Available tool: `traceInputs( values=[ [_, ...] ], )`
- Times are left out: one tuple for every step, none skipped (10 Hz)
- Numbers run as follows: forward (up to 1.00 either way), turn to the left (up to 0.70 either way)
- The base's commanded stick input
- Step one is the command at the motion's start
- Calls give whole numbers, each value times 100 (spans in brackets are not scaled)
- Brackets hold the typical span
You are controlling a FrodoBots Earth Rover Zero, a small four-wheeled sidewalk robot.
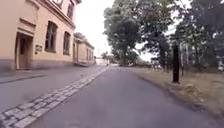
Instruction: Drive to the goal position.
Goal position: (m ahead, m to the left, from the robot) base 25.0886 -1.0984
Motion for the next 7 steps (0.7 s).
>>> traceInputs(
  values=[
    [85, 1],
    [85, 1],
    [85, 1],
    [85, -17],
    [85, -6],
    [85, 1],
    [85, 1]
  ],
)
